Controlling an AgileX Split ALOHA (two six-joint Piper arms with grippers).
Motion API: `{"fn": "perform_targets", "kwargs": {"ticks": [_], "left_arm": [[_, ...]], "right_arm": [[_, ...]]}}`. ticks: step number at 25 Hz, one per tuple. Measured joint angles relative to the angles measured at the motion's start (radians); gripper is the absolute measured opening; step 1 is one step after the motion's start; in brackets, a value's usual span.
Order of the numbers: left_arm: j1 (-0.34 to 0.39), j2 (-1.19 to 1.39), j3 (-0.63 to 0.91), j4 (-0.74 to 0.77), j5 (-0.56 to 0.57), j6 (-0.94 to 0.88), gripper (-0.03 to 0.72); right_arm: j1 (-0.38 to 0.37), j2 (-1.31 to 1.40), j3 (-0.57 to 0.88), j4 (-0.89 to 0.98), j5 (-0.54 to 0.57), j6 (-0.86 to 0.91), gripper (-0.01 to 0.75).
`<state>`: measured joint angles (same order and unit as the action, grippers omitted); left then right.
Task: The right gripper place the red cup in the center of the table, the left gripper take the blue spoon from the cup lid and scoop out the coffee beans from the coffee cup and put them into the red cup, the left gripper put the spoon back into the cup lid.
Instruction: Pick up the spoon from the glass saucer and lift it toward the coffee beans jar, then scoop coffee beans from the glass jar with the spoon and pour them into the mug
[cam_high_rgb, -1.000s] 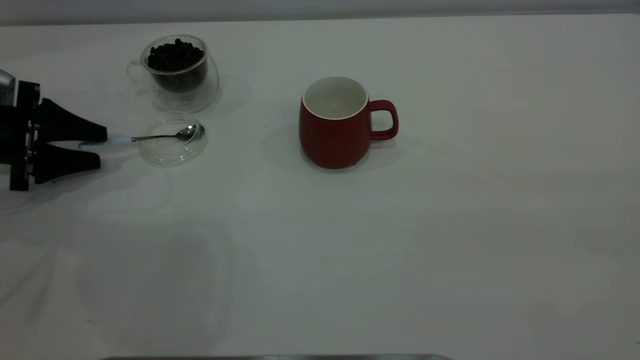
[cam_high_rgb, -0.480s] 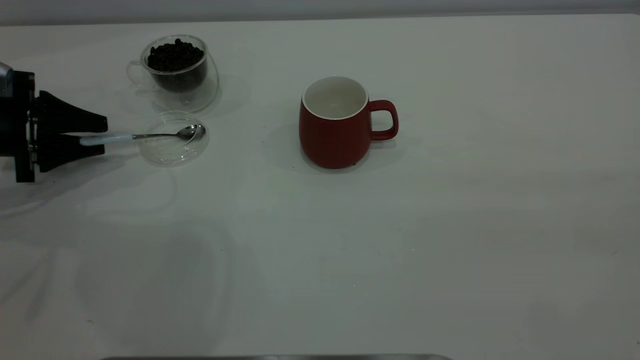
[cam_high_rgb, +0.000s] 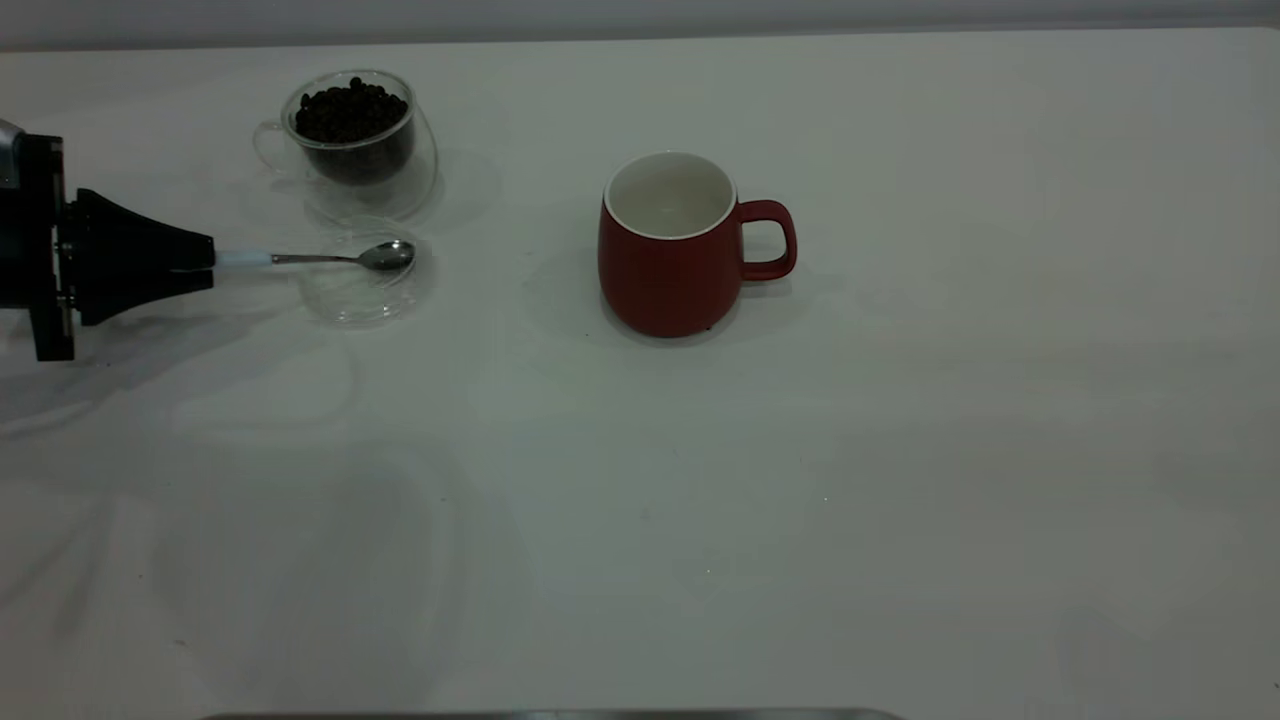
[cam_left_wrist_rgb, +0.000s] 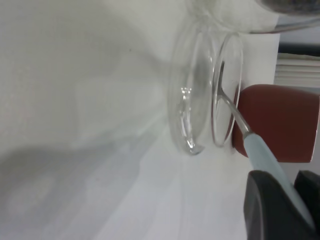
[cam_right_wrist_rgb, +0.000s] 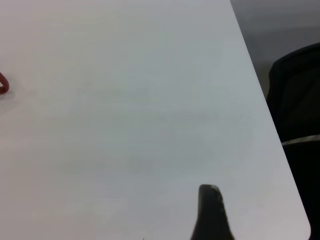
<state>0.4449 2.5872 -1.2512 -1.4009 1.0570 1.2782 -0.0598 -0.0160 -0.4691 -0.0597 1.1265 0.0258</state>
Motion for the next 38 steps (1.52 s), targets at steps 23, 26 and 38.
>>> {"fn": "perform_targets", "kwargs": {"ticks": [23,26,38], "left_arm": [[0.0,-0.179,-0.108,0.143,0.079,-0.109,0.126],[0.0,-0.247,-0.165,0.143,0.088,-0.137,0.126],[-0.062,-0.274,-0.221,0.206,-0.132,-0.095,0.126]], "right_arm": [[0.0,0.0,0.0,0.0,0.0,0.0,0.568],[0.0,0.0,0.0,0.0,0.0,0.0,0.568],[0.0,0.0,0.0,0.0,0.0,0.0,0.568]]}}
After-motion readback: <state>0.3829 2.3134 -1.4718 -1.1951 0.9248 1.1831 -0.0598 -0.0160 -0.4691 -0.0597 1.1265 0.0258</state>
